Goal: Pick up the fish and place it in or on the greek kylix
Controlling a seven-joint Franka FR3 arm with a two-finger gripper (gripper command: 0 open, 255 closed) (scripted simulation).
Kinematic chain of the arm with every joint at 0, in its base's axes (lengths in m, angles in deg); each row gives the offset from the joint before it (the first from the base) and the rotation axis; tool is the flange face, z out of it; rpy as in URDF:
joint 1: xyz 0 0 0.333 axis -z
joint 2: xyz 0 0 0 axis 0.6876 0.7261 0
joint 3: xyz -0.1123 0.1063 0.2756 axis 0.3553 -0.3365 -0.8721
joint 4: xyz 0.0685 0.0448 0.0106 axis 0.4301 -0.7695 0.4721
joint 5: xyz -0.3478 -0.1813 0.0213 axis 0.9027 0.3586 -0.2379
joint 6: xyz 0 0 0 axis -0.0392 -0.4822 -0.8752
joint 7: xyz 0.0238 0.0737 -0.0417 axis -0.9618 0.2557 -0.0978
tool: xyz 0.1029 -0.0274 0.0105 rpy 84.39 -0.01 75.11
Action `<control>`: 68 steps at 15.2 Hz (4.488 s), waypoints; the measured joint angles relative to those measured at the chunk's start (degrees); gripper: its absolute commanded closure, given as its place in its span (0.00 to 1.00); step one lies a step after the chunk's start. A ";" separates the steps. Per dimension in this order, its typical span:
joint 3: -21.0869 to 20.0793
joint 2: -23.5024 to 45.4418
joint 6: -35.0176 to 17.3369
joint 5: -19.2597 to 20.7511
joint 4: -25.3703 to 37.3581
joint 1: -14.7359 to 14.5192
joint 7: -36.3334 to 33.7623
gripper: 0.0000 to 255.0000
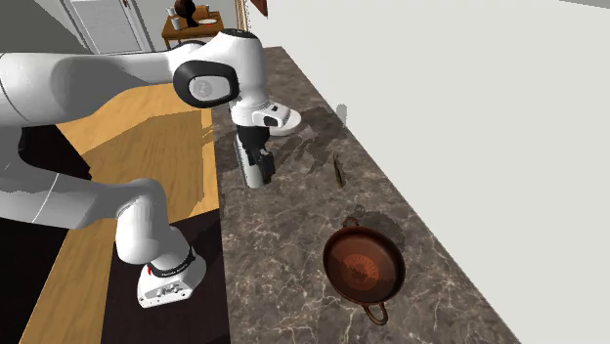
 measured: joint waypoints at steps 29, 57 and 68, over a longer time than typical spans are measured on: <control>6.42 51.72 -22.47 -3.82 31.29 -11.16 58.61 0.00; 6.37 52.70 -24.26 -3.97 30.53 -11.08 59.10 1.00; 6.41 50.79 -16.36 -3.74 36.55 -11.16 59.17 1.00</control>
